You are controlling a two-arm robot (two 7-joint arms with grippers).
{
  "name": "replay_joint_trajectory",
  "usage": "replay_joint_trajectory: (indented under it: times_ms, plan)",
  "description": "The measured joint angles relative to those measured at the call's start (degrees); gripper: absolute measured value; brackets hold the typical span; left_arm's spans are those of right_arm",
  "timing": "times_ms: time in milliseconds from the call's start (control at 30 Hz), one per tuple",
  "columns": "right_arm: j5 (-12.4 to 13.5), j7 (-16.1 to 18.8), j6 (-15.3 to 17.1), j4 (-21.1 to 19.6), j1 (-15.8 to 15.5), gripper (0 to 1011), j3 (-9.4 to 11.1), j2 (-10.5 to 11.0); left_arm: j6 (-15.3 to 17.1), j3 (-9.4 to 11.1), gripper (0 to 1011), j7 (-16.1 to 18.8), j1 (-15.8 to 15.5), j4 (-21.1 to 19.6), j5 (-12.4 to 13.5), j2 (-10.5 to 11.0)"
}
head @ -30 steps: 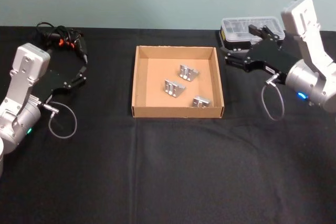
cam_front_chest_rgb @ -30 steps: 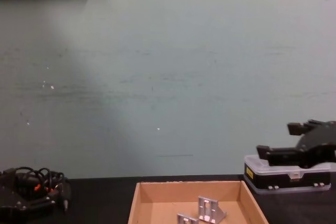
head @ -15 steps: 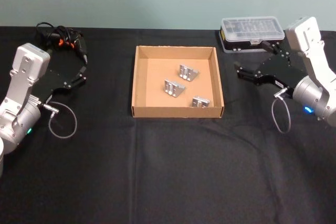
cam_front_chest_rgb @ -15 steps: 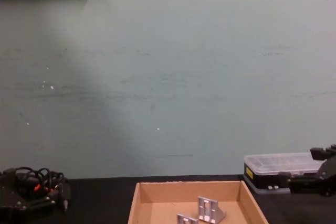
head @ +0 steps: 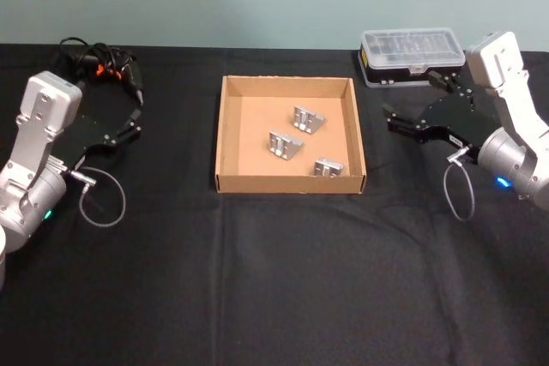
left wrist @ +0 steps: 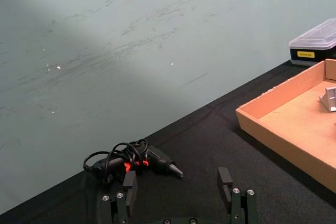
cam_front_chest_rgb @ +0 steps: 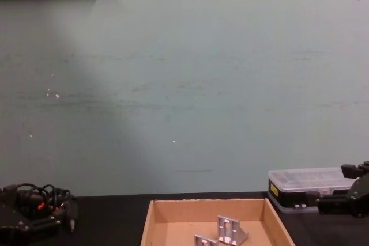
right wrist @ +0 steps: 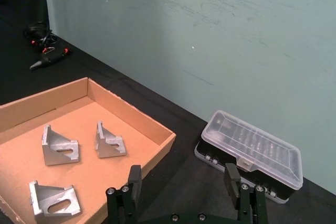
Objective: Use one hand to pick up the angle iron from the table and place it into the box.
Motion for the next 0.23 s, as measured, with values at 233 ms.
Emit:
replay_joint_trajectory:
  times_ms: [233]
  plan:
    - [0.0,0.0,0.0,0.0,0.0,1003,0.0,0.0,0.0,0.0,1000,0.0,0.0,0.0,0.0,0.0]
